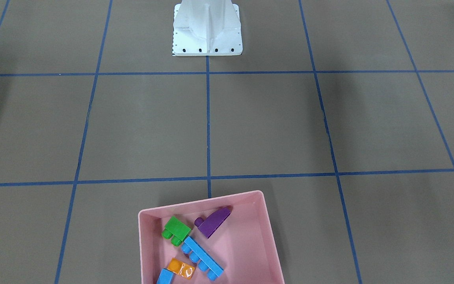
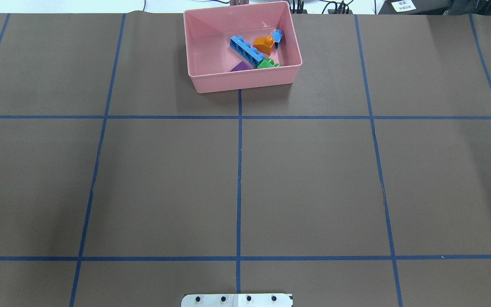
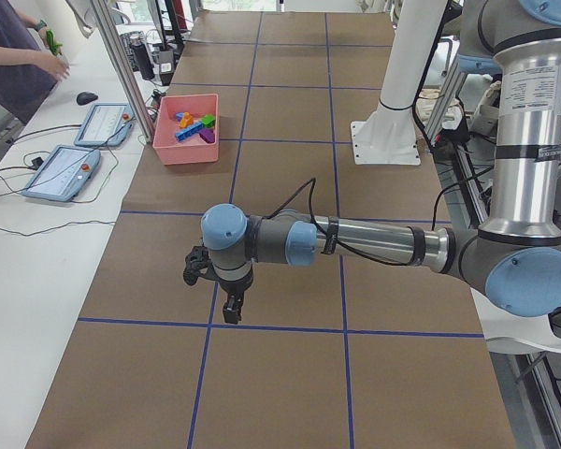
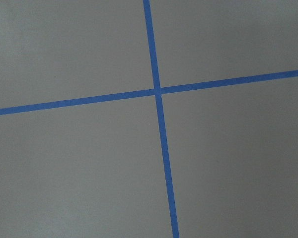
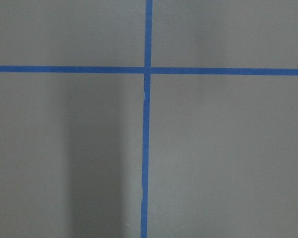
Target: Put all blocks into box
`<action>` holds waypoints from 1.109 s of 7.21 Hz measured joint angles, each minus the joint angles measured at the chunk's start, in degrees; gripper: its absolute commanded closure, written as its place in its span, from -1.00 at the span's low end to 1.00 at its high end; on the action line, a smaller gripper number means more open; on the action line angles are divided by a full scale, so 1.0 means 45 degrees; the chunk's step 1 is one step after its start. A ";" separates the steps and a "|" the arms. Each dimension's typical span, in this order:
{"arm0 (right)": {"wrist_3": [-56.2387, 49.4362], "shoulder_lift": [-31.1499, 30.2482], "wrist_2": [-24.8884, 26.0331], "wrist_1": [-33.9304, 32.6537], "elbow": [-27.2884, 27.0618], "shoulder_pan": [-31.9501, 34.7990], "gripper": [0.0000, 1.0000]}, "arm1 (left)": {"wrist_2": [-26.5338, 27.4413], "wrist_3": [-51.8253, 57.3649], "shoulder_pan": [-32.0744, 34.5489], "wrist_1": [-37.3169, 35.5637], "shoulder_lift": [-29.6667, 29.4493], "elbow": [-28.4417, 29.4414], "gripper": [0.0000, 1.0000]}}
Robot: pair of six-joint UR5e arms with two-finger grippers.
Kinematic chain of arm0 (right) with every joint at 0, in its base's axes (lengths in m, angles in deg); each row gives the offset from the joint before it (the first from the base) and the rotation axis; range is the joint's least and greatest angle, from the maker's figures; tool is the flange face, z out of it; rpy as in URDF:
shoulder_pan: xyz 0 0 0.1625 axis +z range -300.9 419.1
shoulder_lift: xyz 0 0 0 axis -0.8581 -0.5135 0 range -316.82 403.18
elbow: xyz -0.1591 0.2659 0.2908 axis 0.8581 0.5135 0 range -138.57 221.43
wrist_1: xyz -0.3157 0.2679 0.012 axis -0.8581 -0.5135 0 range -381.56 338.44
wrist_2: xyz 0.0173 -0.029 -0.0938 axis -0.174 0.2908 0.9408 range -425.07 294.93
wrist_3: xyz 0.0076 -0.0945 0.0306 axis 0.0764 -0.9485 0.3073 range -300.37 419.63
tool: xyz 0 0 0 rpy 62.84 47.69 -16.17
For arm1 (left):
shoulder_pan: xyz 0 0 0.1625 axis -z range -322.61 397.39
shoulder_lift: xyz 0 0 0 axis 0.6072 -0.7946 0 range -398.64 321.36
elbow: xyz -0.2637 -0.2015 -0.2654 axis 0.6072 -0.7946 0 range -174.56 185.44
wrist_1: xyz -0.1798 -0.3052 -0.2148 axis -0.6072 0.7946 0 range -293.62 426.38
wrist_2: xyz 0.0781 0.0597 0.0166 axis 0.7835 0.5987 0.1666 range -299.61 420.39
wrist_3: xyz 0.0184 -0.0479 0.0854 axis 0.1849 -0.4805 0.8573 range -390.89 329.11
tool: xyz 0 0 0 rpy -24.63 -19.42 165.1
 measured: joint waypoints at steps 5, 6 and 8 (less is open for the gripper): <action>-0.0268 0.0041 -0.0103 -0.0279 0.0068 0.0098 -1.00 | 0.0000 -0.0126 0.0000 -0.0015 -0.0118 0.0019 -1.00; -0.0258 0.0034 -0.0114 -0.0273 0.0067 0.0098 -1.00 | 0.0000 -0.0127 -0.0006 -0.0019 -0.0121 0.0025 -1.00; -0.0244 0.0033 -0.0057 -0.0258 0.0060 0.0098 -1.00 | 0.0000 -0.0128 -0.0015 -0.0032 -0.0135 0.0027 -1.00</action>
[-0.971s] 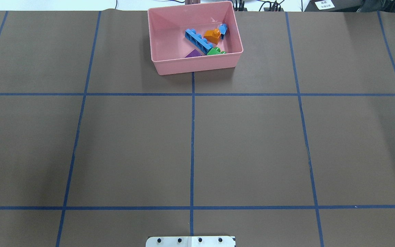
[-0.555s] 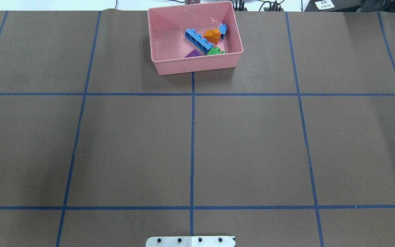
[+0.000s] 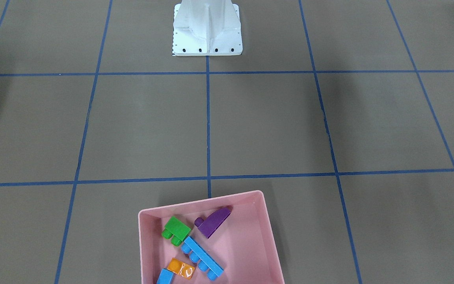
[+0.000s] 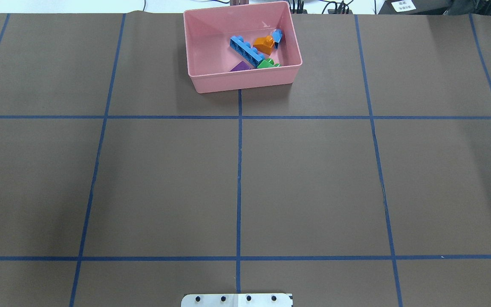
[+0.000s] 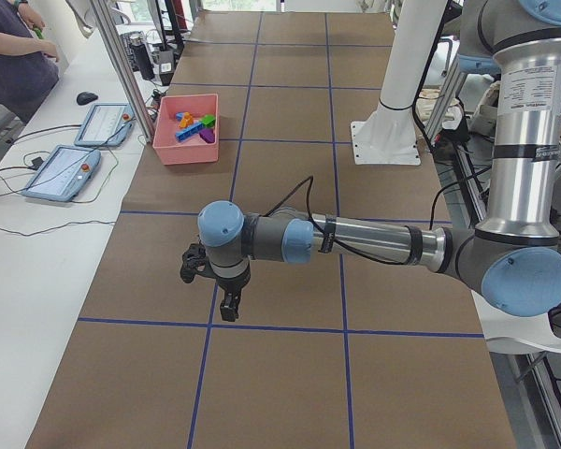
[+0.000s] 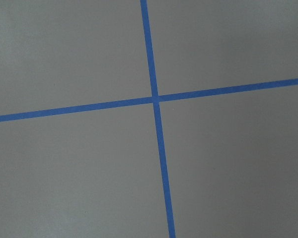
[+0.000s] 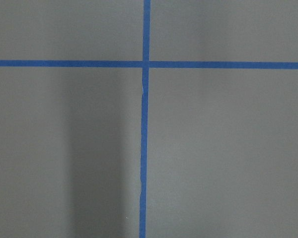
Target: Put all blocks into box
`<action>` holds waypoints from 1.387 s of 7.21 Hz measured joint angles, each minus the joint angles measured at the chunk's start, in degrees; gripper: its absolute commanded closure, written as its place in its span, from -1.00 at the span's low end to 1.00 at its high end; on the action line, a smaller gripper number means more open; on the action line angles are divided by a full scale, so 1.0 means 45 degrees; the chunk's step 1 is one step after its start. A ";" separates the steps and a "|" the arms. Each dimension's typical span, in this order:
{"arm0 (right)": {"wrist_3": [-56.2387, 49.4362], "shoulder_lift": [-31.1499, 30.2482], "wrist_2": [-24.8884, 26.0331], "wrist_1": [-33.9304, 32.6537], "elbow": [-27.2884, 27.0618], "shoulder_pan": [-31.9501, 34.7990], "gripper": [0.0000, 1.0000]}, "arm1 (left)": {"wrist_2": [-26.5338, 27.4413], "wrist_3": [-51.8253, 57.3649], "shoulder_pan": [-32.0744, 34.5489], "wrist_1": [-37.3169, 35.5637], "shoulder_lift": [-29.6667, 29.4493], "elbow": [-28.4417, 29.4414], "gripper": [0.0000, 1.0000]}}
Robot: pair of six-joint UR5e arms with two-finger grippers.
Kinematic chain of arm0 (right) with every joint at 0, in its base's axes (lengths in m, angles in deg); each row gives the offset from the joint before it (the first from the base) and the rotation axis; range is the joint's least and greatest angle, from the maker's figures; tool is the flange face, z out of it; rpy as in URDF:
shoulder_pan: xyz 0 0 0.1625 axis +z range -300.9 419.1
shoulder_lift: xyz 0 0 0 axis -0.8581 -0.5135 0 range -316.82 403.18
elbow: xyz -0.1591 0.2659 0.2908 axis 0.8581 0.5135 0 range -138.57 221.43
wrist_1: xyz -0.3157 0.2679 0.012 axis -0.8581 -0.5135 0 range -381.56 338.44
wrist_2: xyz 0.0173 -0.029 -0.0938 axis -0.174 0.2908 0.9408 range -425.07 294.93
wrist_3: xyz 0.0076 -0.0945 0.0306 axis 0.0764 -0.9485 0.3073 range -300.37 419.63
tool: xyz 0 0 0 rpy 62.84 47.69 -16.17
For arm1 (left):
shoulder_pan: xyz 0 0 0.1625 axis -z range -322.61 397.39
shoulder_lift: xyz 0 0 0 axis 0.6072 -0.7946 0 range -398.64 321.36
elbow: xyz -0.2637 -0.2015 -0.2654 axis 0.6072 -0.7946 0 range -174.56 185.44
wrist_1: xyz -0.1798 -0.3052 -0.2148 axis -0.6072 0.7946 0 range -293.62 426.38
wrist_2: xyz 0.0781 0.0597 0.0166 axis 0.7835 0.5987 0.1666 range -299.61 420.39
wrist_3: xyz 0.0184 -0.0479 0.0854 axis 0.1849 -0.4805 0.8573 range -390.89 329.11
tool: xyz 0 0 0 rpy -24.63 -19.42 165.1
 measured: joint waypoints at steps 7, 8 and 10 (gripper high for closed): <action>0.0015 -0.0214 -0.0020 0.0043 -0.0047 0.0015 -1.00 | 0.0257 0.0000 -0.0004 -0.0034 -0.0010 -0.0028 -1.00; 0.0020 -0.0216 -0.0035 0.0042 -0.0056 0.0019 -1.00 | 0.0355 0.0000 -0.0004 -0.0043 -0.0003 -0.0007 -1.00; 0.0027 -0.0225 -0.0060 0.0033 -0.0063 0.0019 -1.00 | 0.0404 0.0000 -0.0004 -0.0058 -0.0004 0.0030 -1.00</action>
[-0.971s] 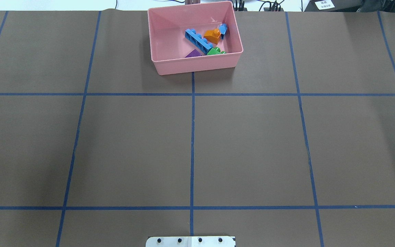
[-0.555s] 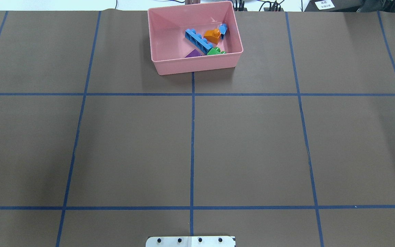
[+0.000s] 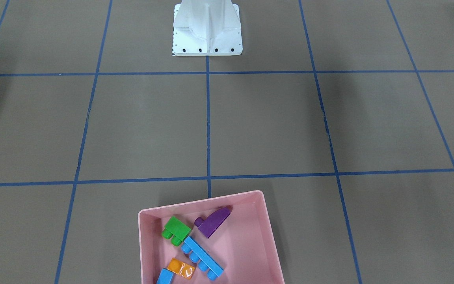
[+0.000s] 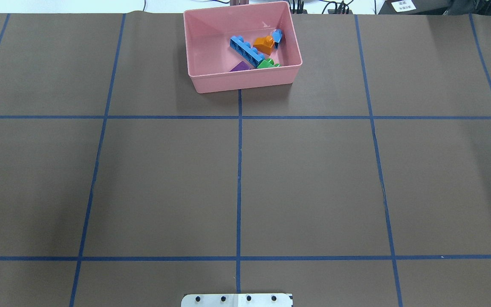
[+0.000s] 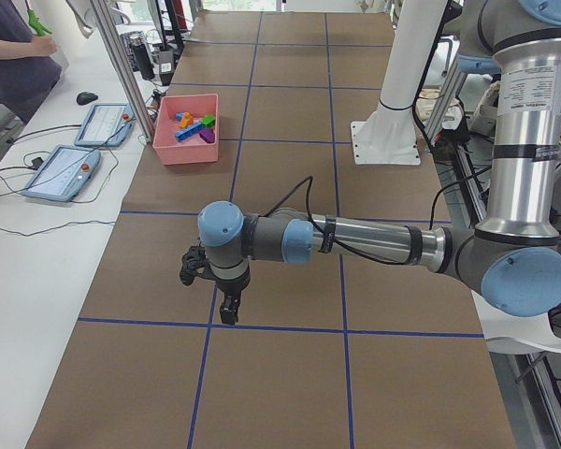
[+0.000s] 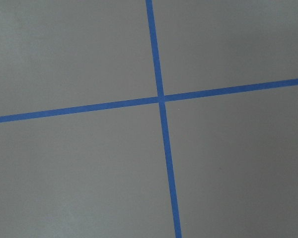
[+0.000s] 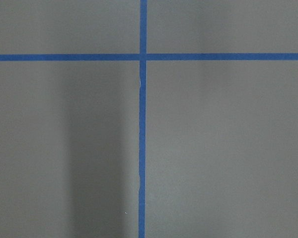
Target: Put all blocks into box
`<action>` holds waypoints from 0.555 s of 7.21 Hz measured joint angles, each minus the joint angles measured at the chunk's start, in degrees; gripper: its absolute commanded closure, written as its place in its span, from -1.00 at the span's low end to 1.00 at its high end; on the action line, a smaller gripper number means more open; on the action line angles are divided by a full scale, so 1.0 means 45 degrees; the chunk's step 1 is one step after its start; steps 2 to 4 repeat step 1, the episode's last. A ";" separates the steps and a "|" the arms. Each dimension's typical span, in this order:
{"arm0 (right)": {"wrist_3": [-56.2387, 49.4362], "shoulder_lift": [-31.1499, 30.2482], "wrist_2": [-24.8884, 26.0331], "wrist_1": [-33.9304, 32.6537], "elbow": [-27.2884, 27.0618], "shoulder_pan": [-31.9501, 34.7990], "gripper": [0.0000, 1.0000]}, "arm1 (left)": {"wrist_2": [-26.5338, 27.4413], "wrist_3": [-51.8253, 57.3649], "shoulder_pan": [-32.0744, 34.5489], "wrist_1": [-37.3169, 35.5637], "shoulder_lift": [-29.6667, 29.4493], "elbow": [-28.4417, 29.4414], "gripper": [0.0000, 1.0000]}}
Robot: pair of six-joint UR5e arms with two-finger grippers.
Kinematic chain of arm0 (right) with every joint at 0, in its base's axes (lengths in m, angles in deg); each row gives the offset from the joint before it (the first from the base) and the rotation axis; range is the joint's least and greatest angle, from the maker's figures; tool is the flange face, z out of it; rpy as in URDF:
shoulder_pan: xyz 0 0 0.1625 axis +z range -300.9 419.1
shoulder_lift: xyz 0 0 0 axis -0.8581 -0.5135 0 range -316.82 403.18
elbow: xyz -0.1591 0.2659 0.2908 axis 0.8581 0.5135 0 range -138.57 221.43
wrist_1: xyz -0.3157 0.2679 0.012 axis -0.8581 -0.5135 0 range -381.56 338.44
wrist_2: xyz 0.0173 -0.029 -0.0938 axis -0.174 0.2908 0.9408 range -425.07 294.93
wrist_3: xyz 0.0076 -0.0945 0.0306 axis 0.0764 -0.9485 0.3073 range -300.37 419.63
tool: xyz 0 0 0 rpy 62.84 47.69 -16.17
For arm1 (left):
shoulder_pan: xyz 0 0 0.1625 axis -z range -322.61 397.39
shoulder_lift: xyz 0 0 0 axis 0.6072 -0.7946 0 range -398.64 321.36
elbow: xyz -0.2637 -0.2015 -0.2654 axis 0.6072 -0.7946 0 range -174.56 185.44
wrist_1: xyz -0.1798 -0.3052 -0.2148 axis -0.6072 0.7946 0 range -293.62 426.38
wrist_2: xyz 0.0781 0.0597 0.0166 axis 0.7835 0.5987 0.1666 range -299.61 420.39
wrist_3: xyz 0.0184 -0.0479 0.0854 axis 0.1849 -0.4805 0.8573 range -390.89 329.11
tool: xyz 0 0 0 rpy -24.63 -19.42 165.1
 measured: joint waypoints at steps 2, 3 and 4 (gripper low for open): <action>0.0008 -0.0002 0.0010 0.0007 0.0001 0.0000 -1.00 | 0.0004 0.0000 0.0000 -0.0002 -0.0001 0.0005 -1.00; 0.0008 -0.0002 0.0010 0.0007 0.0001 0.0000 -1.00 | 0.0004 0.0000 0.0000 -0.0002 -0.0001 0.0005 -1.00; 0.0008 -0.0002 0.0010 0.0007 0.0001 0.0000 -1.00 | 0.0004 0.0000 0.0000 -0.0002 -0.0001 0.0005 -1.00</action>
